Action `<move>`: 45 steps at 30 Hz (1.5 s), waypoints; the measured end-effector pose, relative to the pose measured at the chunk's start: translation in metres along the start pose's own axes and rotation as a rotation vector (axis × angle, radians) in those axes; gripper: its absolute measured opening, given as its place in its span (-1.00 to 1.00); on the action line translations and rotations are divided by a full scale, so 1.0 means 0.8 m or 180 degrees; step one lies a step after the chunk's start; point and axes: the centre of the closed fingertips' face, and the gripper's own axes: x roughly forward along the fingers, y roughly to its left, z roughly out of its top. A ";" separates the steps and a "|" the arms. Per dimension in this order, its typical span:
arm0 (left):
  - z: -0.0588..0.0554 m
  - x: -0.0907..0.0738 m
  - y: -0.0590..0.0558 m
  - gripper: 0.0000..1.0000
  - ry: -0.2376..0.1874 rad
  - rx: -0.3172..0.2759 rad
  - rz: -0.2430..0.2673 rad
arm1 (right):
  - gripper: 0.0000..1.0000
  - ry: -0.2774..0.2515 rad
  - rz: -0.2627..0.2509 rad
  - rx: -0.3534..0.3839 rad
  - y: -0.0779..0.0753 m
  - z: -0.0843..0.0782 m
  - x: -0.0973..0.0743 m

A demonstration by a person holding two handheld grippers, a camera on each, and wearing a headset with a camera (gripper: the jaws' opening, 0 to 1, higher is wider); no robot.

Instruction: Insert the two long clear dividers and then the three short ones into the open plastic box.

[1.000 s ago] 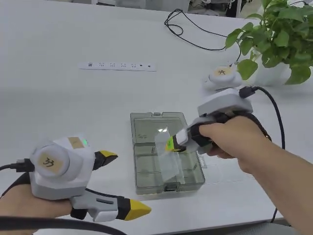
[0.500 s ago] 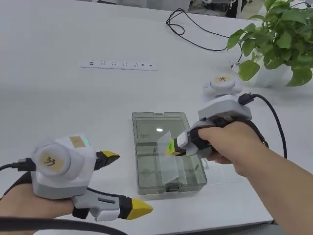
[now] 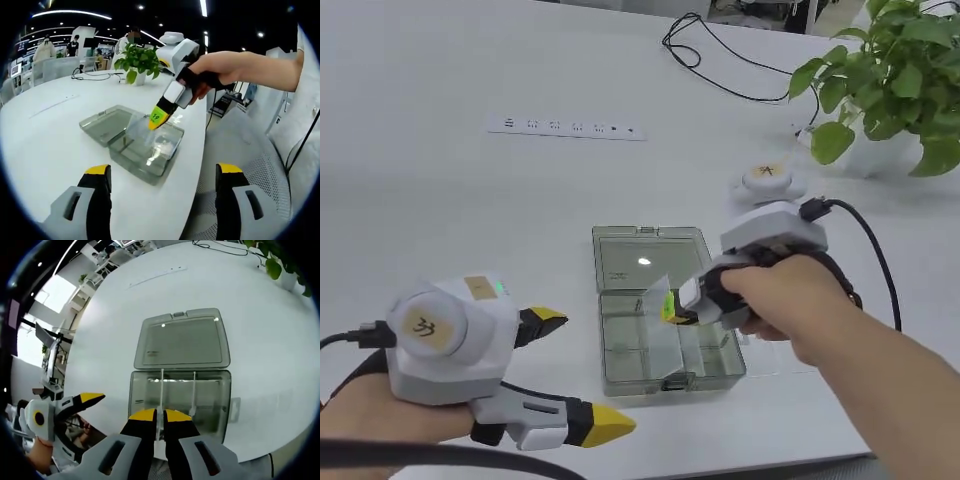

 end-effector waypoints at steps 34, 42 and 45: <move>-0.005 0.004 0.000 0.72 0.0018 -0.0068 -0.0011 | -0.87 0.0025 -0.0197 -0.0414 0.006 0.003 0.008; -0.005 0.004 0.000 0.72 0.0018 -0.0072 -0.0007 | -0.87 0.0019 -0.0293 -0.0591 0.006 0.002 0.009; -0.005 0.004 -0.001 0.72 0.0018 -0.0077 -0.0009 | -0.87 0.0013 -0.0333 -0.0674 0.008 0.002 0.009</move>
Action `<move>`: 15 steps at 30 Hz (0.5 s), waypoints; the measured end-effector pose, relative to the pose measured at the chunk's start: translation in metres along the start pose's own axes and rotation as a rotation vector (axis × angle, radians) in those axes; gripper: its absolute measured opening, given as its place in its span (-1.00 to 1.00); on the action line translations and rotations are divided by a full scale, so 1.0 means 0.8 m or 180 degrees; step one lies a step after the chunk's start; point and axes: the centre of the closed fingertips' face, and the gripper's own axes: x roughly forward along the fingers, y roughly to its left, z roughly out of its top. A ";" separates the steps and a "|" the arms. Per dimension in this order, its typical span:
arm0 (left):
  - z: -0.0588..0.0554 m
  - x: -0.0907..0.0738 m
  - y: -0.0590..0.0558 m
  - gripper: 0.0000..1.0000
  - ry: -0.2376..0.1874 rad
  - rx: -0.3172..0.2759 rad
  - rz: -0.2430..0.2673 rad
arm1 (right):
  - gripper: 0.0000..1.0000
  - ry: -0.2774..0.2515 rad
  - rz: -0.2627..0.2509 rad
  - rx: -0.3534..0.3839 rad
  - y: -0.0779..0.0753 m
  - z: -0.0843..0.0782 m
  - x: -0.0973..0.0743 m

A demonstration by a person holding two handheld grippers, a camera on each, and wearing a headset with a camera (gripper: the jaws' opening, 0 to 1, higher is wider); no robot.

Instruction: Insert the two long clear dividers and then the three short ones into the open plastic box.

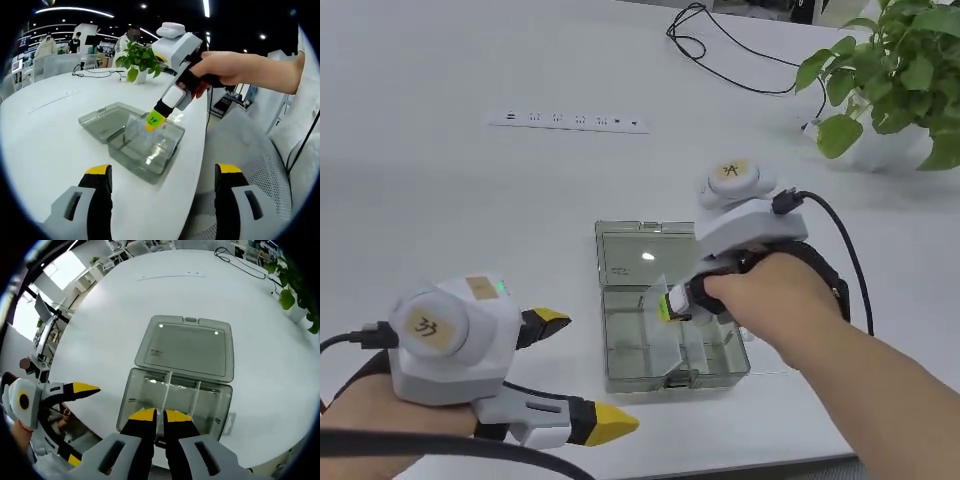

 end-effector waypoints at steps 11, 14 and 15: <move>0.000 0.000 0.000 0.70 -0.0002 -0.0002 0.0007 | -0.87 -0.0005 -0.0055 -0.0130 0.000 0.002 -0.001; 0.000 0.000 0.000 0.70 0.0001 -0.0006 0.0004 | -0.87 0.0001 -0.0084 -0.0184 -0.001 0.001 -0.002; 0.000 0.000 0.000 0.70 -0.0001 -0.0003 0.0003 | -0.87 -0.0001 -0.0095 -0.0204 0.000 0.001 -0.002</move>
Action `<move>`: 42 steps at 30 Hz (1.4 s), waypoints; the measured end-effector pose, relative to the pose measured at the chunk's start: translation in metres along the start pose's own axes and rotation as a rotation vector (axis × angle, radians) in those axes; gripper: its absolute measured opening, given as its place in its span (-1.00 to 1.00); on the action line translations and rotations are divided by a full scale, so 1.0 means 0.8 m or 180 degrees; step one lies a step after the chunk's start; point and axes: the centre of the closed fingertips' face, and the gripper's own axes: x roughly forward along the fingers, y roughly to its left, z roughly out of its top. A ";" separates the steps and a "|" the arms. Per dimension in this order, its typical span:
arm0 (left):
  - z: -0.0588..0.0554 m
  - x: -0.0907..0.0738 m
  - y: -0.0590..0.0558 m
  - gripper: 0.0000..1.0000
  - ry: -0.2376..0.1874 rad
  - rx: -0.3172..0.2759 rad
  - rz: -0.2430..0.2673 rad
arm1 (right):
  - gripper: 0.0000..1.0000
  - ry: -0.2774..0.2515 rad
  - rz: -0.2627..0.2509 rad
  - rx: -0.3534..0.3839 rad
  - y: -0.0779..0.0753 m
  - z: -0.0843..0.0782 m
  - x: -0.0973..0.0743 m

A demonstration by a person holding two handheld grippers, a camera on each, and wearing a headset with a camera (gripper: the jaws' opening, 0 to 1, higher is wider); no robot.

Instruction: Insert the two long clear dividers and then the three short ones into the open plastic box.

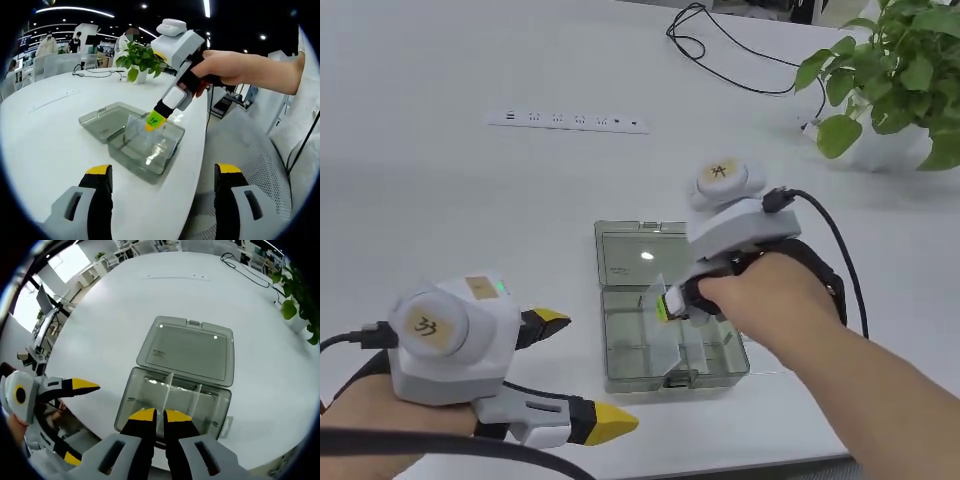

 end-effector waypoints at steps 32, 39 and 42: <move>-0.001 -0.002 0.003 0.73 -0.0005 -0.0004 0.0016 | -0.84 -0.0071 0.0229 -0.0112 0.012 -0.001 0.022; -0.001 -0.003 0.004 0.74 -0.0001 -0.0005 0.0026 | -0.83 -0.0088 0.0304 -0.0061 0.013 -0.004 0.028; -0.001 -0.003 0.004 0.75 0.0001 0.0002 0.0030 | -0.83 -0.0085 0.0326 -0.0048 0.012 -0.006 0.030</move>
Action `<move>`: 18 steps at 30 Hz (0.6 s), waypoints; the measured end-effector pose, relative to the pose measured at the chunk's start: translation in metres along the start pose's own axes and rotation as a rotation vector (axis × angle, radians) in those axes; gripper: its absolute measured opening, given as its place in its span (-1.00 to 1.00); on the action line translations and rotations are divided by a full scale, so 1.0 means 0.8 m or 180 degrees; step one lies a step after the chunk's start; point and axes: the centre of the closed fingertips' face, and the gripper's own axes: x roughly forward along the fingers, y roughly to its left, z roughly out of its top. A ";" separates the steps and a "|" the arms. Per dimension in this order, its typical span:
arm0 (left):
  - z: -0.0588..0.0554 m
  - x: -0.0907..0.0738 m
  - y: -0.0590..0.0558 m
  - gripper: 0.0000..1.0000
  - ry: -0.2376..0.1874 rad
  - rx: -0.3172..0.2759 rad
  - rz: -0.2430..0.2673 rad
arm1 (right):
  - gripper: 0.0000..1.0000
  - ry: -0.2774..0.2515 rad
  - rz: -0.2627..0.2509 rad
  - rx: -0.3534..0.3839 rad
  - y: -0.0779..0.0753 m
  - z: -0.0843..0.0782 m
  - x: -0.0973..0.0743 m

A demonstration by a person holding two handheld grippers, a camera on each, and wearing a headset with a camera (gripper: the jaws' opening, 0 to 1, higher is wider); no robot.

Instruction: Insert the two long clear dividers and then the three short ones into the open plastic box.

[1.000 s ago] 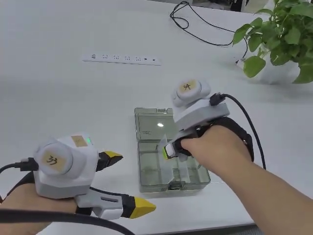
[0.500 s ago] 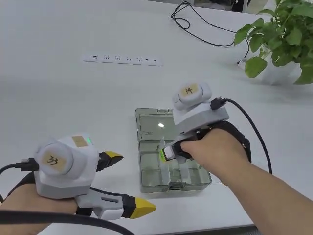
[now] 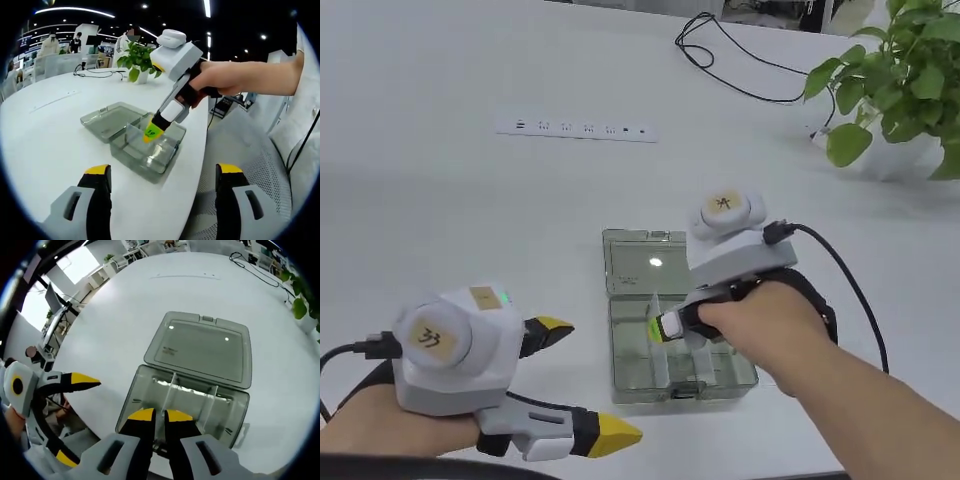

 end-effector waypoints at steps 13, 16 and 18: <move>-0.004 -0.002 -0.001 0.85 0.0032 0.0013 -0.0005 | -0.82 -0.0007 0.0080 0.0054 0.000 -0.004 0.006; -0.003 -0.001 -0.001 0.85 0.0033 0.0011 0.0000 | -0.82 -0.0026 0.0102 0.0069 0.000 -0.003 0.006; -0.003 -0.001 0.000 0.85 0.0030 0.0007 0.0001 | -0.81 -0.0036 0.0120 0.0070 -0.001 -0.003 0.006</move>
